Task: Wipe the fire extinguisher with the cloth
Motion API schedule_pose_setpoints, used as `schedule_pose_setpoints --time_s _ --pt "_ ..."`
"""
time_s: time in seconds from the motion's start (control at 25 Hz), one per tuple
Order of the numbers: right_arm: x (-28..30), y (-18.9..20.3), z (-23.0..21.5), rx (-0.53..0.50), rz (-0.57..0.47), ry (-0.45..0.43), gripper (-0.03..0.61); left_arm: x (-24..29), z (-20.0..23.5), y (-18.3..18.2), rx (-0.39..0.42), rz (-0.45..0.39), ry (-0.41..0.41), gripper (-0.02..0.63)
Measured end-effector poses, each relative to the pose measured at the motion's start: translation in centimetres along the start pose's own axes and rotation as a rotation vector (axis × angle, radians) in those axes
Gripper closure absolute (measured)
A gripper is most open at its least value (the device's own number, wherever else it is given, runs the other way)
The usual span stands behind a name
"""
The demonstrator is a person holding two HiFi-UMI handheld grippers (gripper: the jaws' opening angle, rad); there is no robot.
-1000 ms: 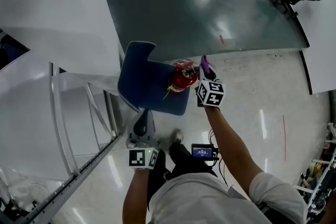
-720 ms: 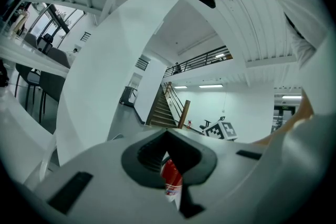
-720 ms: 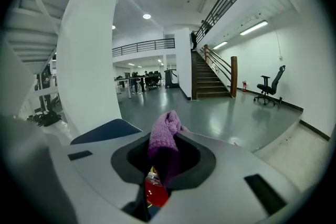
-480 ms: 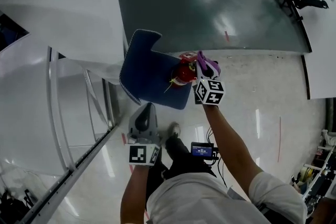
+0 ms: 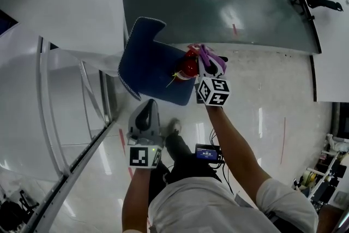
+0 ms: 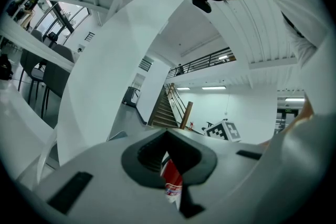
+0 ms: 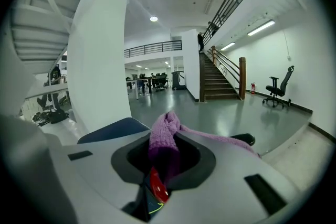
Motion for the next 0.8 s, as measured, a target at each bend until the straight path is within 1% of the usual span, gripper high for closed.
schedule_pose_setpoints --time_s 0.4,0.64,0.8 --pt "1.4 -0.5 2.2 -0.027 0.022 -0.031 0.520 0.0 -0.2 0.5 -0.018 0.010 0.005 0.609" --pt "2.1 -0.4 3.5 -0.031 0.025 -0.053 0.520 0.0 0.7 0.4 -0.030 -0.004 -0.024 0.609" --pt "2.8 0.6 4.8 -0.043 0.037 -0.087 0.520 0.2 1.5 0.7 -0.030 0.001 -0.030 0.609"
Point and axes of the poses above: the fingertips, and each gripper's own axes: x forward along the fingers, z to its left, y out of its underside, the point moved 8 cm from there along -x, backward along the fingers, and after that the axes turned 9 degrees about -x, right-handed, at the moved point
